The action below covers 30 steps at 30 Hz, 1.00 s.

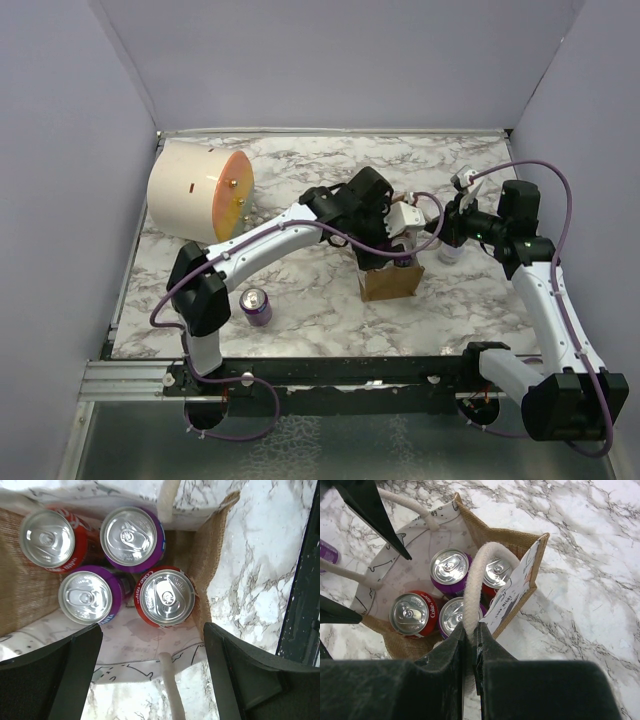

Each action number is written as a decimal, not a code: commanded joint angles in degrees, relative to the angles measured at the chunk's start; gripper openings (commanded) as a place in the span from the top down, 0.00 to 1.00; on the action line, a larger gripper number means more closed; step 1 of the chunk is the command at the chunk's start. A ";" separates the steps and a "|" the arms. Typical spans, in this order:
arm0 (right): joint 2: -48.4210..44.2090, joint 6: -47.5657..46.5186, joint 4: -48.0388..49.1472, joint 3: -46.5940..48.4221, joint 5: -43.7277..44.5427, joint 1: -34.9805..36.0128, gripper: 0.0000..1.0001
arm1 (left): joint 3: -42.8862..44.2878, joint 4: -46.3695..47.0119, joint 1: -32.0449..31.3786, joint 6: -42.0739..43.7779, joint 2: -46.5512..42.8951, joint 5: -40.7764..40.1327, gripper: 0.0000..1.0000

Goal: Place the beverage into the canvas bag

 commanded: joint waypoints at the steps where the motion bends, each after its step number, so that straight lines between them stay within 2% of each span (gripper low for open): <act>1: 0.70 -1.67 -1.14 2.05 -3.24 -0.19 0.99 | 3.08 -0.68 0.26 0.98 -4.24 0.53 0.15; 12: 2.94 -4.76 -3.61 4.41 -6.86 -0.19 0.99 | 5.43 -5.21 3.23 4.93 -12.49 -0.07 0.15; 17: 3.64 -5.26 -4.15 4.84 -6.92 -0.17 0.99 | 1.45 -8.77 8.99 9.01 -19.37 1.67 0.12; 22: 3.61 -5.19 -4.44 4.98 -6.35 -0.16 0.99 | -7.61 -11.92 18.84 12.35 -27.98 3.09 0.02; 30: 2.37 -4.93 -4.36 4.26 -5.75 -0.11 0.99 | -28.08 -18.51 26.64 13.46 -40.49 0.18 0.01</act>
